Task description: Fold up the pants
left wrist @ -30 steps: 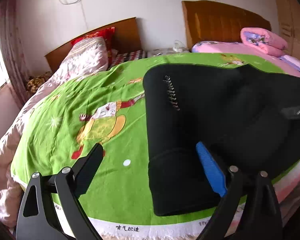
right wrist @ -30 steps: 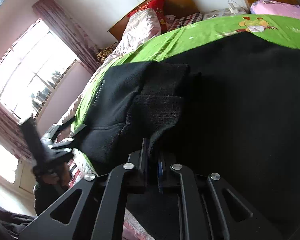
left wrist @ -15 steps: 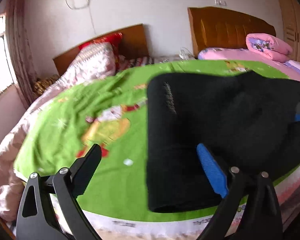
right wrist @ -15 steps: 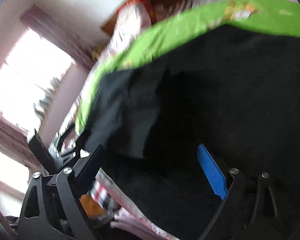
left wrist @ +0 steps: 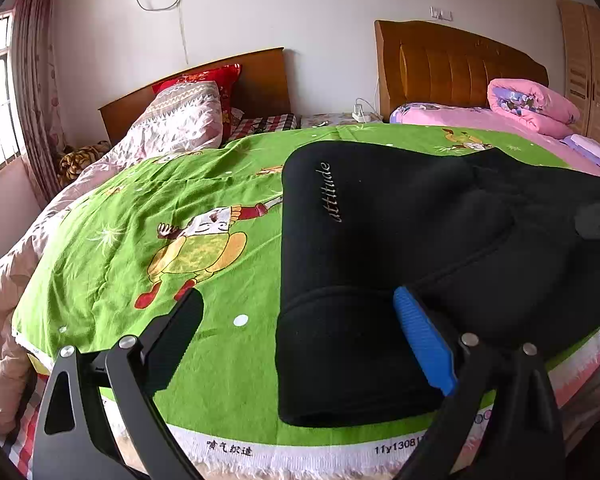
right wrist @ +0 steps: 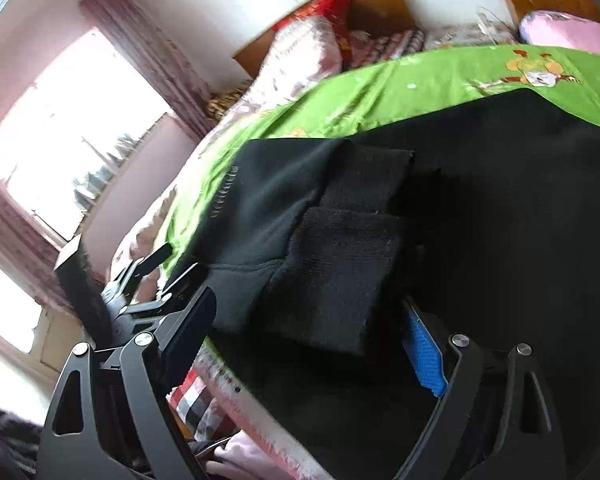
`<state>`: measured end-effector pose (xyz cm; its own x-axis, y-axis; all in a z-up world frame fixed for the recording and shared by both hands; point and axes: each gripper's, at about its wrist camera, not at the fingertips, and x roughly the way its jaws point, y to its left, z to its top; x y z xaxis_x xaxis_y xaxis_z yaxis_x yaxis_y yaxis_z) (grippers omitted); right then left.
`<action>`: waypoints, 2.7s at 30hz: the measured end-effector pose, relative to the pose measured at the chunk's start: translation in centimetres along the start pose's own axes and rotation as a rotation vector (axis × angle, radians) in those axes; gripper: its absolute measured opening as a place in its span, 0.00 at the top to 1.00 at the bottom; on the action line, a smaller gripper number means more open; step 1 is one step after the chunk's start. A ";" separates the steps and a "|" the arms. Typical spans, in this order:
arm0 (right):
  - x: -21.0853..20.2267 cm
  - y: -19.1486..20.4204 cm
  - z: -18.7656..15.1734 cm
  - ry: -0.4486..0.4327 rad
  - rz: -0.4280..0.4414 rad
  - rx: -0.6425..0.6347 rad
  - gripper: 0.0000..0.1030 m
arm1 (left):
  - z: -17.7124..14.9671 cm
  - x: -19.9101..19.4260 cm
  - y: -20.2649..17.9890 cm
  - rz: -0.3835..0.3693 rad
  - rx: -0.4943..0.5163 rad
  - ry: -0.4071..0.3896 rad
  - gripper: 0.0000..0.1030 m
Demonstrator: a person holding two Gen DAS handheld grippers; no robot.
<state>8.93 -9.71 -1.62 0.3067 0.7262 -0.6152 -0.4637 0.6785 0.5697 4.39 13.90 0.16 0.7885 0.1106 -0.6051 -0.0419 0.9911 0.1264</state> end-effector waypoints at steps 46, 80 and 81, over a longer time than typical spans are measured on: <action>-6.8 -1.9 -3.1 -0.177 -0.197 -0.016 0.87 | 1.9 -1.1 -5.3 -0.026 0.172 -0.005 0.06; -1.6 1.5 -2.1 -0.055 -0.297 -0.280 0.51 | 12.9 4.0 -5.7 -0.329 0.036 0.119 0.02; -1.7 1.3 -2.1 -0.058 -0.289 -0.275 0.51 | 13.1 6.5 -5.7 -0.373 0.003 0.194 0.02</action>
<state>6.09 -10.32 -0.99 0.4997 0.5199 -0.6928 -0.5540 0.8067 0.2058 17.76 7.96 5.81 0.6190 -0.2437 -0.7467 0.2267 0.9656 -0.1272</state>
